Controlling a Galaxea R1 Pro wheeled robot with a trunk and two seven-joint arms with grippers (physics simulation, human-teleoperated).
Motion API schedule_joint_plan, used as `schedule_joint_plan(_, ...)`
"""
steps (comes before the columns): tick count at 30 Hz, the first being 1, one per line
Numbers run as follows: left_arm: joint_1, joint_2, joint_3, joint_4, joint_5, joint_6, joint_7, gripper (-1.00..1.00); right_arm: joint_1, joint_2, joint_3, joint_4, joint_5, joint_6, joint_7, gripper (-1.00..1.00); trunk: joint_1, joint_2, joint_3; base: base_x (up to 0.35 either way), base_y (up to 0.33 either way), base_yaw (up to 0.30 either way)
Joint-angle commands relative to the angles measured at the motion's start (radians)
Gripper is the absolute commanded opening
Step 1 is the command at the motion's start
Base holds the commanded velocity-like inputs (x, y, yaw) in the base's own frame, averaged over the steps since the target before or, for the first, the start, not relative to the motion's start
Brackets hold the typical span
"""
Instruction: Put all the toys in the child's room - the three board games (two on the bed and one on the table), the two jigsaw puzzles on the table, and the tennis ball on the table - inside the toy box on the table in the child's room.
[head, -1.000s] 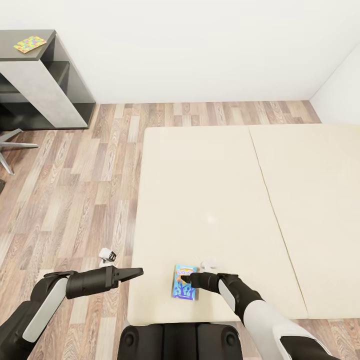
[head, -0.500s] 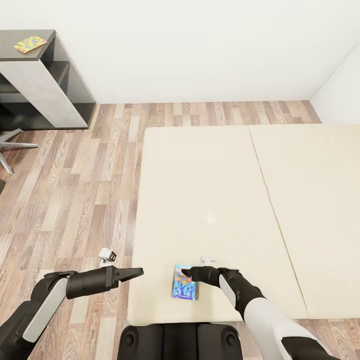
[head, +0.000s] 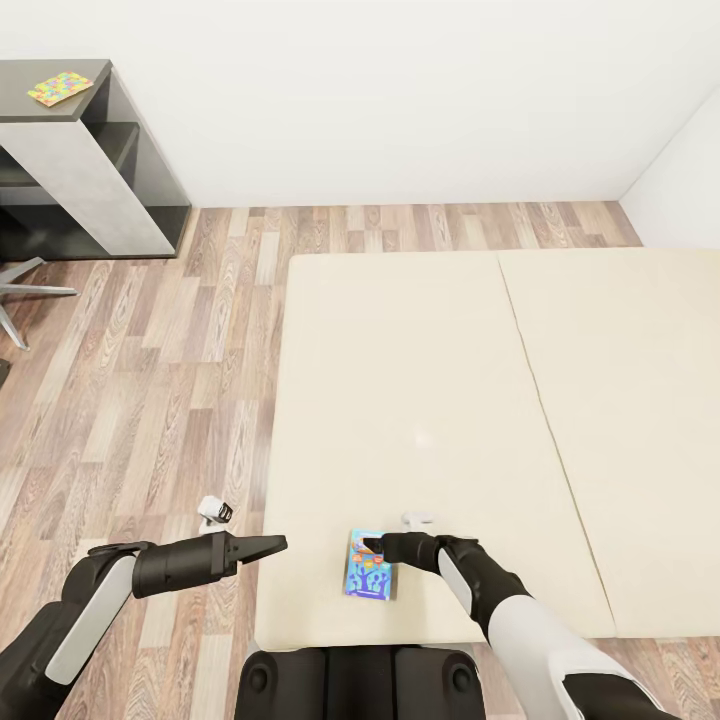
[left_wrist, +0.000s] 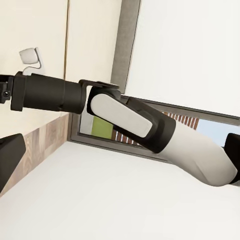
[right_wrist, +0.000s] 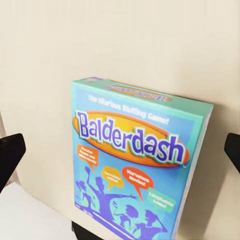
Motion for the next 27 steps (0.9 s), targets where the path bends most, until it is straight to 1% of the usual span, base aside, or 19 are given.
schedule_joint_plan(1, 0.000, 0.001, -0.001, 0.000, 0.002, 0.004, -0.001, 1.00, 0.000, 0.000, -0.005, -0.002, 0.000, 0.008, 0.003, 1.00, 0.001, -0.002, -0.001, 0.000, 0.000, 0.000)
schedule_joint_plan(27, 0.000, 0.002, 0.000, 0.001, 0.002, 0.004, -0.001, 1.00, 0.000, -0.002, -0.005, -0.002, 0.000, 0.008, 0.003, 1.00, 0.001, -0.002, -0.001, 0.000, 0.000, 0.000)
